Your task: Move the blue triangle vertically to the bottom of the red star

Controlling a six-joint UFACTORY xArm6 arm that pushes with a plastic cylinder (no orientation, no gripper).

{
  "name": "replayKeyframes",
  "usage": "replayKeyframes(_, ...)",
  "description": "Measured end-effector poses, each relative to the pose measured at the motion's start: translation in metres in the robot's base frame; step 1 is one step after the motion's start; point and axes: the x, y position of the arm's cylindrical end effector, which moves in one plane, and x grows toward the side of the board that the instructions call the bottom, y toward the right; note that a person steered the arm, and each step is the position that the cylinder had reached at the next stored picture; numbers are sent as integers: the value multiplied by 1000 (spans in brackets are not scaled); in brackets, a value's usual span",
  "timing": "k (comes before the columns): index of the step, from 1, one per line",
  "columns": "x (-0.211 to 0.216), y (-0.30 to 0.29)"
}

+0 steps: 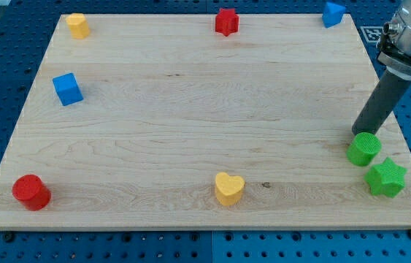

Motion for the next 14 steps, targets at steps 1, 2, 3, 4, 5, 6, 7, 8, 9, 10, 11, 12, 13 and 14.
replayKeyframes(1,-24,-15)
replayKeyframes(2,-67,-6)
replayKeyframes(3,-120,30)
replayKeyframes(4,-186,54)
replayKeyframes(5,-230,68)
replayKeyframes(6,-272,73)
replayKeyframes(7,-298,71)
replayKeyframes(8,-297,66)
replayKeyframes(9,-298,49)
replayKeyframes(10,-297,43)
replayKeyframes(11,-298,27)
replayKeyframes(12,-298,-2)
replayKeyframes(13,-293,-4)
replayKeyframes(14,-273,-4)
